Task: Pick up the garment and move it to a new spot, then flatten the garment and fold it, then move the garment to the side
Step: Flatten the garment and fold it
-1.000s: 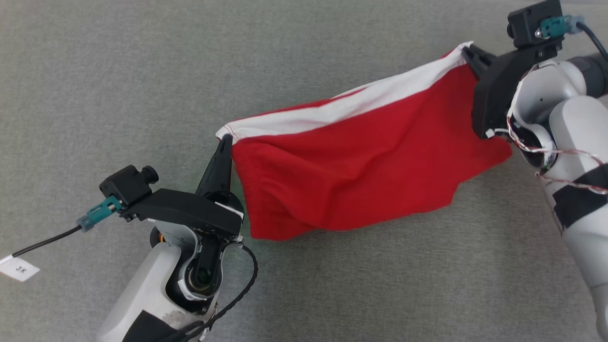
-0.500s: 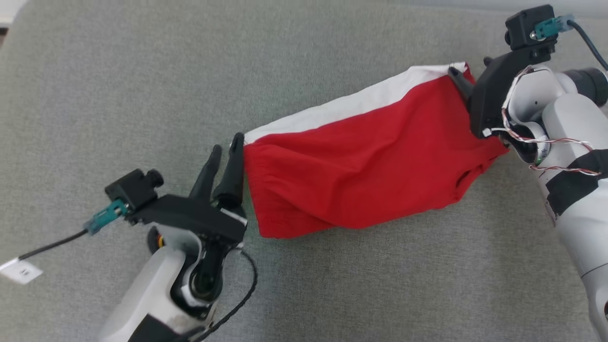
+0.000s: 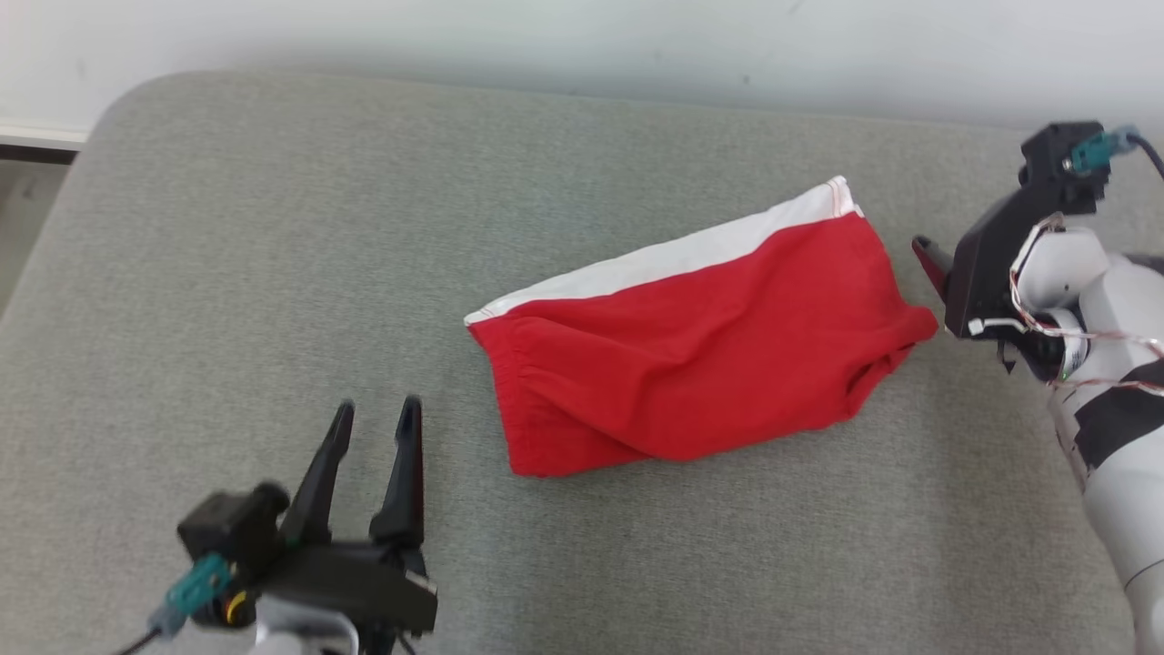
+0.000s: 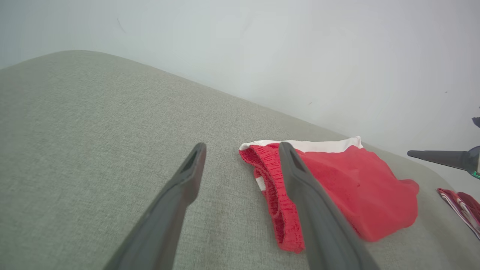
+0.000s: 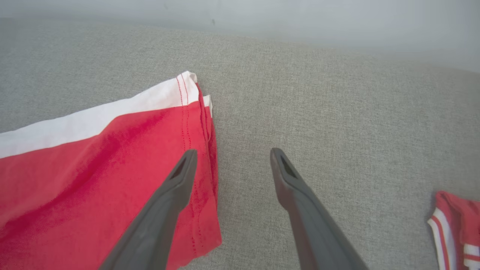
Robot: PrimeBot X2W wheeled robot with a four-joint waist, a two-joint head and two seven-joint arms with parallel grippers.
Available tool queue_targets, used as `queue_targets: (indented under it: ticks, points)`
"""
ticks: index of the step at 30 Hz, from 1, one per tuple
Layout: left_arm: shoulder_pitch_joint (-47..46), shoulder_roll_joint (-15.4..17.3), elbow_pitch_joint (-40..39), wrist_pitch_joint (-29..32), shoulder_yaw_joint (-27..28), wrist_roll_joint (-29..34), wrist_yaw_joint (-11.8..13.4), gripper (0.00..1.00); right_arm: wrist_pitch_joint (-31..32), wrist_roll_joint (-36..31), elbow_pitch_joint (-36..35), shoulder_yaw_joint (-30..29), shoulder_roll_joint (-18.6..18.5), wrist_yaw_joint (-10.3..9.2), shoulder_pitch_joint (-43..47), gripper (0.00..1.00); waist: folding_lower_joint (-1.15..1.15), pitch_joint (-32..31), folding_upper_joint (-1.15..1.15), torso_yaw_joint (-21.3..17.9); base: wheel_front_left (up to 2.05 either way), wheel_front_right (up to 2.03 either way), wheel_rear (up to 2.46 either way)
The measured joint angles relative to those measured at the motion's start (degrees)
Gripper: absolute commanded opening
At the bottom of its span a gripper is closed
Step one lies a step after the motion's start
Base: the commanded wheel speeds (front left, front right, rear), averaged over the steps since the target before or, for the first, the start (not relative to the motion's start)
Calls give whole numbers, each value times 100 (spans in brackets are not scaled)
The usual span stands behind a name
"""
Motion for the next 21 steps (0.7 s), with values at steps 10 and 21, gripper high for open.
queue_targets:
  ticks: [10, 21]
  points:
    - [550, 82, -448, 0, 41, 669, 57, 100, 46, -495, 614, -711, 213, 0, 190, 100, 0, -61, 0, 323, 0, 0, 0]
    - [548, 449, -465, 35, -1, 1106, 310, 100, -125, -1359, 1316, -1521, 475, 0, -100, 100, 1, 136, 0, 569, 0, 0, 0]
